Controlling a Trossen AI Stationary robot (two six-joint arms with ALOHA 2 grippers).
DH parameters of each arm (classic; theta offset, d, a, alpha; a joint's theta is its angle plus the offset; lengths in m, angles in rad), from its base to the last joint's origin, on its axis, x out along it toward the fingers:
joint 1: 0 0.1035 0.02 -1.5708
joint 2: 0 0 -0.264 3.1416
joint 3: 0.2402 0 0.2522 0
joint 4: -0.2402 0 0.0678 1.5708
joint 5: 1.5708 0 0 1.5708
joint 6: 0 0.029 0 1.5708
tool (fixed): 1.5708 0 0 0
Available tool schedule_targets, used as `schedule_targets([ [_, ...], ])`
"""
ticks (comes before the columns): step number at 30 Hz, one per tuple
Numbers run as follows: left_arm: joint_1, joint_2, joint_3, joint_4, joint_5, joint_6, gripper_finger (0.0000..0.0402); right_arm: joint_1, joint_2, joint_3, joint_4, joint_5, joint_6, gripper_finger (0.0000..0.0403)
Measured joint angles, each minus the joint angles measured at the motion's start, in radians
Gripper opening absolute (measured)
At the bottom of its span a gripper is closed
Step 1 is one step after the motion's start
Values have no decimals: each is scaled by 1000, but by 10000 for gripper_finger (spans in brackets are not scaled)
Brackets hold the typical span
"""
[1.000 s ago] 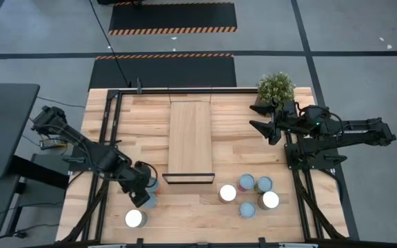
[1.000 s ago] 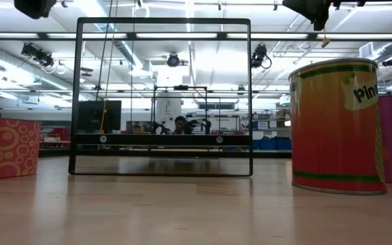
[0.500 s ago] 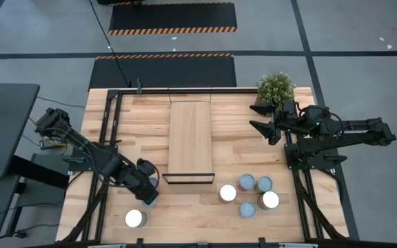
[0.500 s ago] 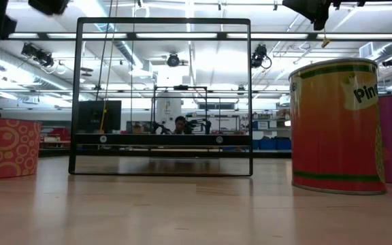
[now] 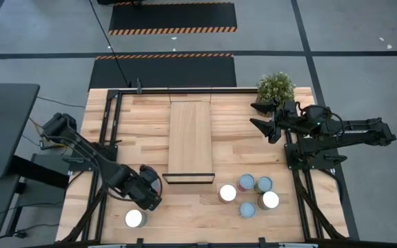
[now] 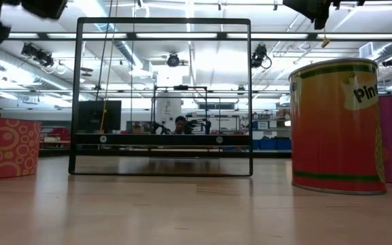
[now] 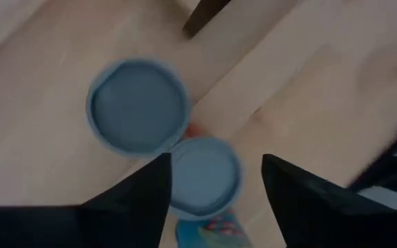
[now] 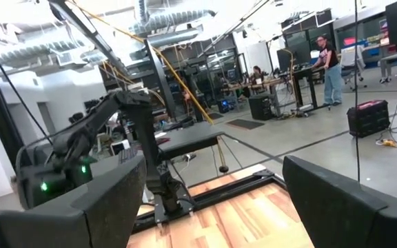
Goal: Pick and place cans onto a shelf
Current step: Put the red can on the shelf
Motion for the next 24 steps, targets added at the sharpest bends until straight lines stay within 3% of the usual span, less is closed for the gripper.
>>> schedule_targets([
  [10,4,62,0,52,86,-29,388,0,1,0,-5,-1,-3,348],
  [24,-8,62,0,-6,200,-24,390,0,9,0,-17,-2,-3,348],
])
